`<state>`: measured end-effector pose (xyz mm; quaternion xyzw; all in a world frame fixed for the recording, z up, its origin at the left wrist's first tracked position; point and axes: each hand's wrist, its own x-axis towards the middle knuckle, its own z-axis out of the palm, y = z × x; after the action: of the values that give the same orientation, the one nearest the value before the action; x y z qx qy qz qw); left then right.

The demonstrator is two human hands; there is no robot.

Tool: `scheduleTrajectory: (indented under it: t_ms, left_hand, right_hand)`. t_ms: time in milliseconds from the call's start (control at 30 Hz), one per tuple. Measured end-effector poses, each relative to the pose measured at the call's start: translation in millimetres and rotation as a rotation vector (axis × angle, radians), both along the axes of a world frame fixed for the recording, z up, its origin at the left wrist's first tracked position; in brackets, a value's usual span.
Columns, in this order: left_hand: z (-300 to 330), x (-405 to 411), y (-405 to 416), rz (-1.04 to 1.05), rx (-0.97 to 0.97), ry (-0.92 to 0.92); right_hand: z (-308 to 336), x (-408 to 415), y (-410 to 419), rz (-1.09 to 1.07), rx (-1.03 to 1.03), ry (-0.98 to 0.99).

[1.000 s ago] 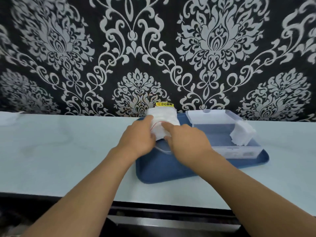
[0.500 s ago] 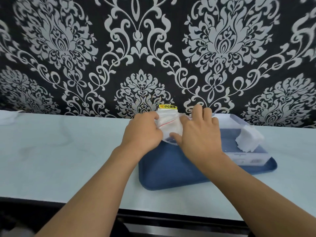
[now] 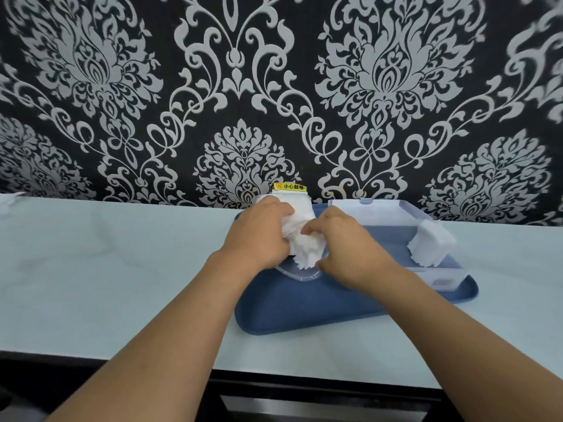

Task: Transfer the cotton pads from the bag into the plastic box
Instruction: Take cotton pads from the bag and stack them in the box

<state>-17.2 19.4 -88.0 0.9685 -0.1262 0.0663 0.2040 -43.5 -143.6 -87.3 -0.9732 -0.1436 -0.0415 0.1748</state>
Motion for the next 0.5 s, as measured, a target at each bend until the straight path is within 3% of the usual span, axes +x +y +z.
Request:
scheduleTrajectory:
  t_ms: [500]
  left_hand:
    - [-5,0,-1,0.093,0.023,-0.05]
  right_hand:
    - [-7,12,6,0.008,-0.182,-0.128]
